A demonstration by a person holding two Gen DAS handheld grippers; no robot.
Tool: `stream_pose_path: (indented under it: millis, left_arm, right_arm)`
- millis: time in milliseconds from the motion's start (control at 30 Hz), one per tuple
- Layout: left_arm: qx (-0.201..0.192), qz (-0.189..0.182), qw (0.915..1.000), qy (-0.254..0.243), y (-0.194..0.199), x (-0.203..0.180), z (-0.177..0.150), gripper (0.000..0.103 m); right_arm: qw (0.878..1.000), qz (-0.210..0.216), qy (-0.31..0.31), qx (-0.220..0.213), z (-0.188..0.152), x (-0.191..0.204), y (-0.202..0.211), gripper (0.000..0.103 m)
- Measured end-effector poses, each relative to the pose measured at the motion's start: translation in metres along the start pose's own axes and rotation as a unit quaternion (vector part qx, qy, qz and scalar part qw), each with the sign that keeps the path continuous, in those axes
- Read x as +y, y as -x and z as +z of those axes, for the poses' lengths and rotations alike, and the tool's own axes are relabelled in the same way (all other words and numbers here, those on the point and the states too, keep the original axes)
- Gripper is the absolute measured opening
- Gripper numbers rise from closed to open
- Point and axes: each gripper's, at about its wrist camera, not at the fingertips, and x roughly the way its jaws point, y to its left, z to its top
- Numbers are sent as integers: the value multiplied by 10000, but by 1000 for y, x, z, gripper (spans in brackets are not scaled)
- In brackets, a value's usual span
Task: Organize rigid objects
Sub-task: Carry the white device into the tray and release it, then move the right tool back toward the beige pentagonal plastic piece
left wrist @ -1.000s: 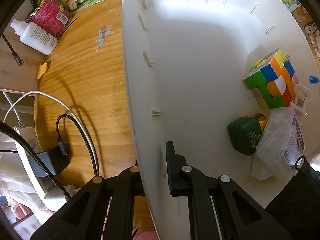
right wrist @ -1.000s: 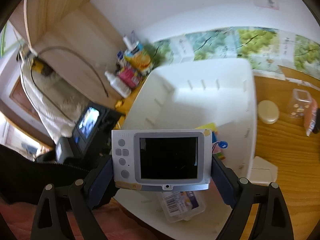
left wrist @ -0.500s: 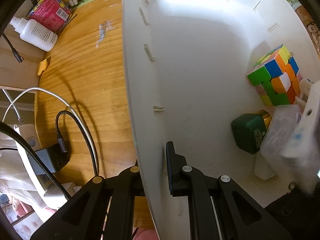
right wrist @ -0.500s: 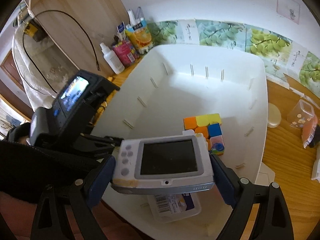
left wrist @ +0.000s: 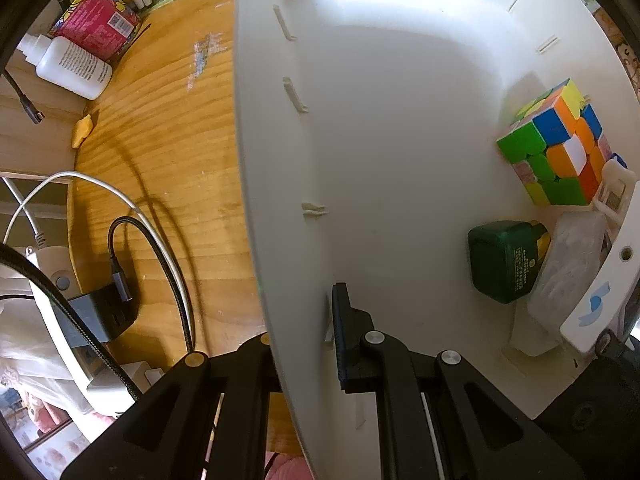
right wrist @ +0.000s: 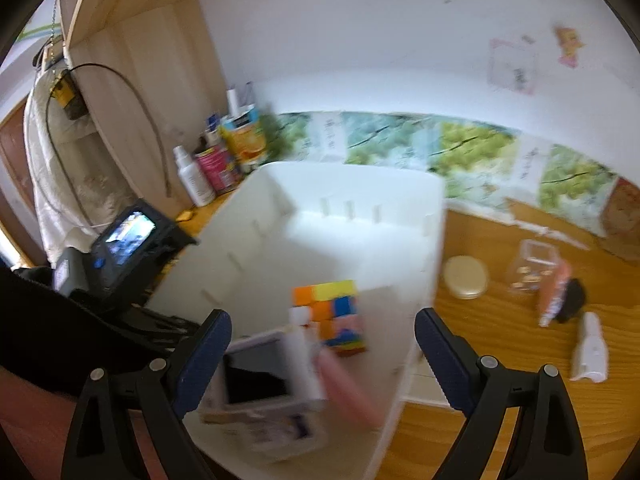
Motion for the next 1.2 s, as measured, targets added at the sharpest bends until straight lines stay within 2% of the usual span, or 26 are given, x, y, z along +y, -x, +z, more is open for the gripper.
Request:
stream_pose_path:
  millis: [333, 667, 1000, 1200]
  left_arm:
    - [55, 21, 10000, -48, -4, -10, 1, 11]
    - [85, 58, 9999, -77, -6, -17, 1, 12]
    - [108, 136, 9998, -85, -9, -20, 3, 12]
    - [130, 176, 9997, -94, -8, -21, 3, 13]
  right_arm:
    - [9977, -651, 180, -69, -30, -48, 18, 94]
    - [9943, -877, 612, -29, -58, -62, 5, 94]
    - [9939, -690, 838, 220, -73, -74, -18, 93]
    - [9920, -339, 1159, 369, -74, -79, -31, 93]
